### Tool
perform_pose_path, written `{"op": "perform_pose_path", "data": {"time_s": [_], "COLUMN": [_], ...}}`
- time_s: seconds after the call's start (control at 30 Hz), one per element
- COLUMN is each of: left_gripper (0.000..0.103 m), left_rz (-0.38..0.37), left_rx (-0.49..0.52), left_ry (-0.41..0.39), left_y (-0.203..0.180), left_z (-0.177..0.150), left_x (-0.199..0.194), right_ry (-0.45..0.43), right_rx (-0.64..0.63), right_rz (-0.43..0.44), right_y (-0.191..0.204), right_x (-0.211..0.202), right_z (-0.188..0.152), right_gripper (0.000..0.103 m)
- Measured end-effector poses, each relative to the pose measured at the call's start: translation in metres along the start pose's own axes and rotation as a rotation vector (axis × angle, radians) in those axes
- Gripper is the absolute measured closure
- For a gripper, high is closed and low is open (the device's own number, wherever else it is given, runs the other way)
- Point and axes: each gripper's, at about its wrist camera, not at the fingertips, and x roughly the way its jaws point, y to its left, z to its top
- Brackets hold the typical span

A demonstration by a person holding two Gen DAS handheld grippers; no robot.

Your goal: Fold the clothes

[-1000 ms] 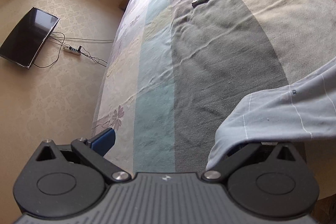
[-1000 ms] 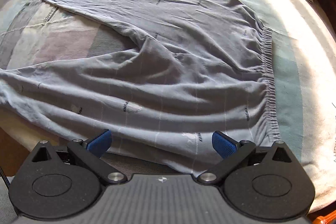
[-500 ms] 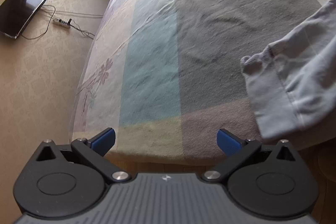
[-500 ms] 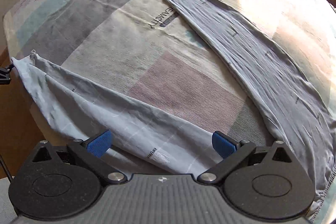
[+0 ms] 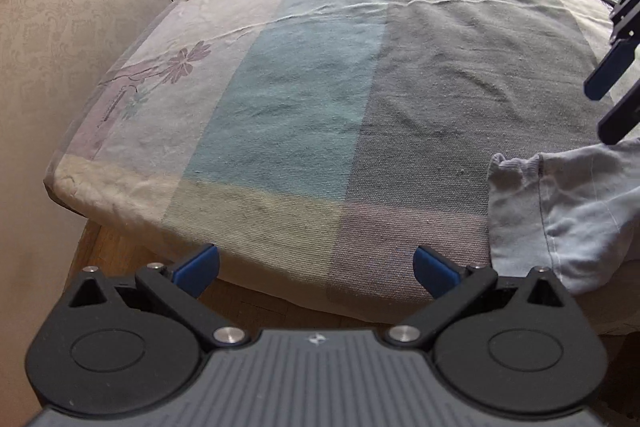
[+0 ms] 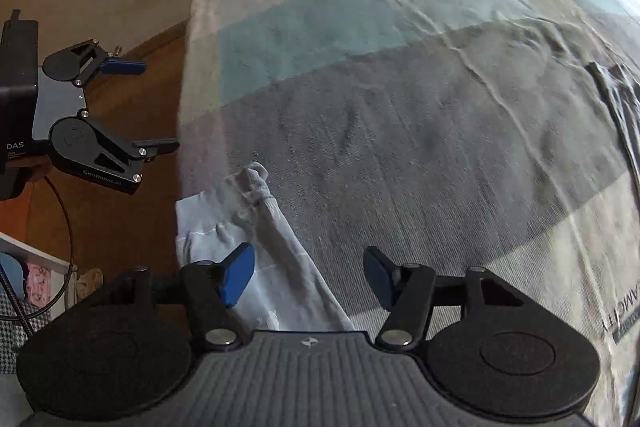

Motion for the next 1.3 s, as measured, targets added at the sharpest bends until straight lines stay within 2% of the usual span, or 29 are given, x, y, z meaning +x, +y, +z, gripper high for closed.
{"op": "perform_pose_path", "data": {"time_s": [0.03,0.07,0.17,0.27,0.3,0.33,0.4,0.5,0.6,0.7,0.8,0.97,1.1,1.3], "left_gripper": [0.000,0.000,0.000,0.000,0.000,0.000,0.000,0.000,0.000,0.000,0.000,0.000,0.000,0.000], "left_rz": [-0.011,-0.014,-0.020,-0.030,-0.040,-0.051,-0.075,-0.106,-0.117,-0.142,-0.174,-0.250,-0.327,-0.491], "left_rx": [-0.017,-0.028,-0.060,-0.098,-0.108,-0.118,-0.139,-0.139,-0.113,-0.087,-0.056,0.012,0.117,0.353], "left_ry": [0.003,0.005,0.015,0.029,0.024,0.019,0.003,-0.017,-0.028,-0.045,-0.058,-0.092,-0.107,-0.146], "left_y": [0.001,0.002,0.002,0.005,0.006,0.007,0.009,0.009,0.004,-0.003,-0.018,-0.056,-0.105,-0.180], "left_z": [-0.001,-0.002,-0.005,-0.009,-0.008,-0.008,-0.006,0.002,0.012,0.021,0.031,0.049,0.061,0.067], "left_x": [0.001,0.003,0.006,0.005,0.004,0.002,-0.002,-0.006,-0.008,-0.012,-0.015,-0.027,-0.039,-0.070], "right_ry": [0.011,0.018,0.068,0.108,0.109,0.108,0.101,0.032,-0.010,-0.047,-0.028,0.076,0.159,0.209], "right_rx": [-0.022,-0.037,-0.093,-0.157,-0.166,-0.168,-0.178,-0.155,-0.100,-0.053,0.000,0.091,0.191,0.297], "right_rz": [0.030,0.056,0.099,0.082,0.081,0.084,0.078,0.037,0.023,0.012,-0.019,-0.080,-0.106,-0.146], "right_y": [0.001,0.002,0.007,0.012,0.012,0.012,0.011,0.000,-0.013,-0.020,-0.026,-0.022,-0.009,0.011], "right_x": [0.011,0.020,0.044,0.059,0.058,0.056,0.053,0.050,0.044,0.024,0.001,-0.040,-0.069,-0.105], "right_z": [0.010,0.018,0.030,0.028,0.029,0.032,0.036,0.049,0.059,0.047,0.012,-0.081,-0.156,-0.248], "right_gripper": [0.061,0.063,0.063,0.069,0.085,0.095,0.095,0.096,0.088,0.087,0.087,0.087,0.084,0.084]}}
